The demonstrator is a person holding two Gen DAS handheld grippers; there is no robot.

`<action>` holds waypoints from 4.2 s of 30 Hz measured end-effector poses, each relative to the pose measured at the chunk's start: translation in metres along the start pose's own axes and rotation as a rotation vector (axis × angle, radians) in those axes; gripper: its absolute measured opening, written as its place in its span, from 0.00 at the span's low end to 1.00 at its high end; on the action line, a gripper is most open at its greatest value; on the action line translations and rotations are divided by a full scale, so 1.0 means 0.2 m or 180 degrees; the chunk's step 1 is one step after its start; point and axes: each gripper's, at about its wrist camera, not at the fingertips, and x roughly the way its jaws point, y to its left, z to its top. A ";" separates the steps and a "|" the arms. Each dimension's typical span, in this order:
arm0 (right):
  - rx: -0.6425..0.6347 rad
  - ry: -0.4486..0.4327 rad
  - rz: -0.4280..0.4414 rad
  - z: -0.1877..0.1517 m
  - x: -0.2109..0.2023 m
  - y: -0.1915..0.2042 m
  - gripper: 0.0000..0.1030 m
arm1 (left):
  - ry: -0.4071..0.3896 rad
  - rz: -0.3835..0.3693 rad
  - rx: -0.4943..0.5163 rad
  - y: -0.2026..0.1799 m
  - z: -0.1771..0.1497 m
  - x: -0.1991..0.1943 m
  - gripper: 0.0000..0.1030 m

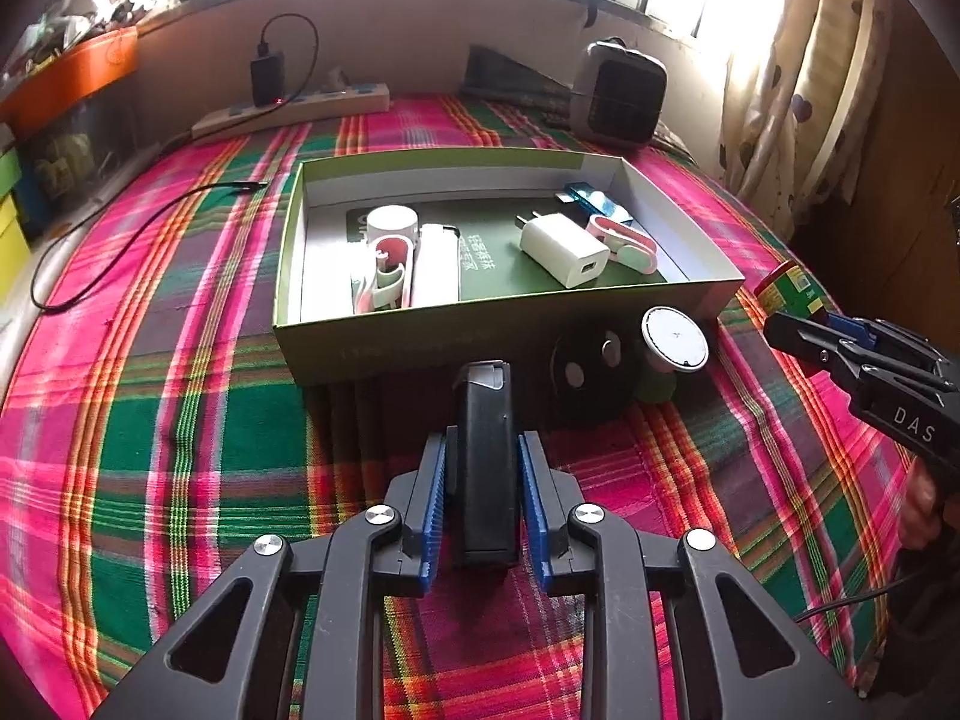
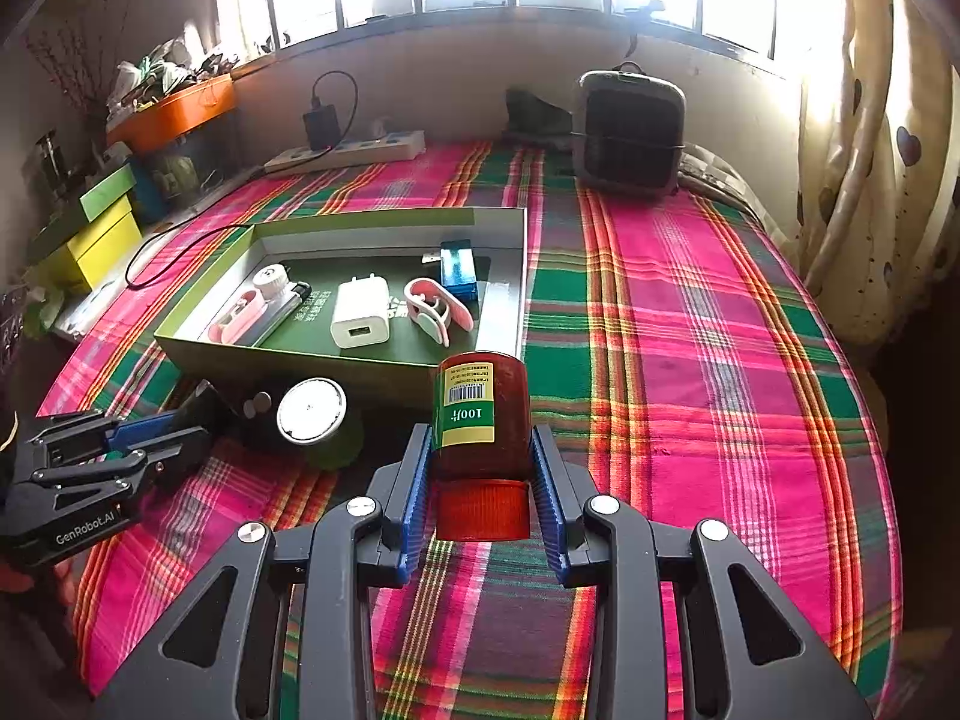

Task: Organize rigid objects
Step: 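Lift the bottle with the right tool while the left tool lifts the power bank, then carry the bottle with the right tool while the left tool carries the power bank over the box, then lower and release the bottle with the right tool while the left tool releases the power bank, then withdraw both open tools from the box toward the remaining items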

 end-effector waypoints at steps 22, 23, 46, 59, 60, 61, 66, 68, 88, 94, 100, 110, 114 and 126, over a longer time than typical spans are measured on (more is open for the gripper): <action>-0.0145 -0.0025 0.0192 0.13 -0.01 0.04 0.32 | -0.0236 -0.0136 -0.0007 0.05 0.24 -0.10 0.22; -0.0150 -0.0015 0.0225 0.14 0.00 0.04 0.32 | -0.0228 -0.0139 -0.0013 0.05 0.26 -0.09 0.22; -0.0345 0.0361 0.0722 0.30 0.29 0.09 0.32 | 0.0028 -0.0234 0.0066 0.00 0.43 0.20 0.22; -0.0439 0.0438 0.0600 0.29 0.37 0.09 0.32 | 0.0129 -0.0217 0.0084 -0.01 0.42 0.27 0.22; -0.0437 0.0436 0.0592 0.29 0.38 0.09 0.32 | 0.0139 -0.0219 0.0081 -0.01 0.42 0.27 0.22; -0.0442 0.0438 0.0584 0.29 0.38 0.09 0.32 | 0.0139 -0.0227 0.0079 -0.01 0.42 0.27 0.22; -0.0464 0.0430 0.0521 0.29 0.38 0.08 0.32 | 0.0129 -0.0238 0.0071 -0.01 0.41 0.27 0.22; -0.0462 0.0428 0.0511 0.29 0.39 0.08 0.32 | 0.0125 -0.0236 0.0071 -0.01 0.41 0.27 0.22; -0.0350 0.0377 0.0493 0.28 0.37 0.06 0.32 | 0.0062 -0.0206 0.0092 -0.02 0.39 0.24 0.35; -0.0306 0.0348 0.0482 0.28 0.35 0.06 0.33 | 0.0004 -0.0142 0.0105 -0.03 0.38 0.20 0.39; -0.0291 0.0302 0.0501 0.27 0.32 0.06 0.35 | -0.0064 -0.0130 0.0091 -0.03 0.36 0.15 0.43; -0.0203 0.0178 0.0523 0.25 0.23 0.08 0.39 | -0.0199 -0.0100 0.0060 -0.05 0.32 0.05 0.44; -0.0168 0.0146 0.0505 0.23 0.20 0.08 0.39 | -0.0242 -0.0062 0.0051 -0.05 0.29 0.01 0.44; -0.0071 0.0002 0.0504 0.16 0.07 0.10 0.40 | -0.0330 -0.0073 -0.0031 -0.03 0.21 -0.10 0.45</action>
